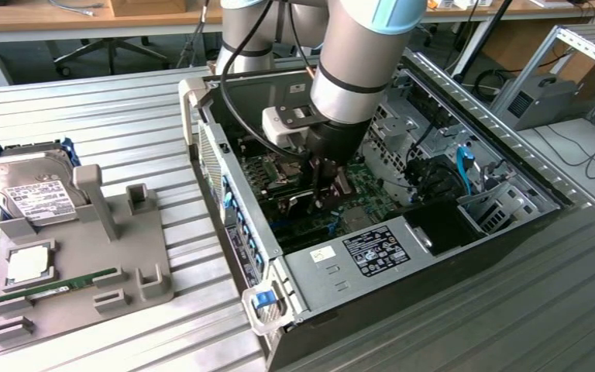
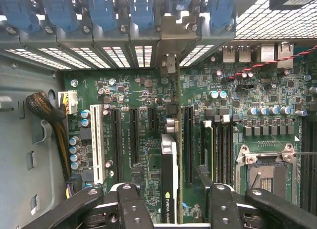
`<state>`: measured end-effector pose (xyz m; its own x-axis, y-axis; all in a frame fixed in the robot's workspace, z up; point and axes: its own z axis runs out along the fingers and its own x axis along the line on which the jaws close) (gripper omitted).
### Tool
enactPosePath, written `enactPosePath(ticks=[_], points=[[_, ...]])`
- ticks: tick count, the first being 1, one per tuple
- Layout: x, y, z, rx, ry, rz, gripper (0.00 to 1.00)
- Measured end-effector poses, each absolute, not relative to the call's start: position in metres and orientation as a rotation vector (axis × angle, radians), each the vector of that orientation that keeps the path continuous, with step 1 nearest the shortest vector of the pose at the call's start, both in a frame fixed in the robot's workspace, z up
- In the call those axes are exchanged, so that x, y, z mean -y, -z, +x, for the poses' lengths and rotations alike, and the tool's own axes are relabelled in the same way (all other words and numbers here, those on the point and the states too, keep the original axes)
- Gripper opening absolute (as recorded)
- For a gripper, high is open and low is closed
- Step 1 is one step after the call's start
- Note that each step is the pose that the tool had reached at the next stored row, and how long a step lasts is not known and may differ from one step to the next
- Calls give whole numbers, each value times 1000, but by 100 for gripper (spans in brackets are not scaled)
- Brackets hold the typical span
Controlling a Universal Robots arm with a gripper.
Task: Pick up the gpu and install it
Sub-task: 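Insert the gpu into the slot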
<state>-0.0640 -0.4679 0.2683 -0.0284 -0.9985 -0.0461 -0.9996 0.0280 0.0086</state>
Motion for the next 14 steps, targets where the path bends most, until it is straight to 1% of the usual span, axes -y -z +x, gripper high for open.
enactPosePath(ticks=[10,12,14], points=[[468,-269,-64,-2233,-60,-2171,53],[468,-269,-64,-2233,-60,-2171,51],[468,-269,-64,-2233,-60,-2171,38]])
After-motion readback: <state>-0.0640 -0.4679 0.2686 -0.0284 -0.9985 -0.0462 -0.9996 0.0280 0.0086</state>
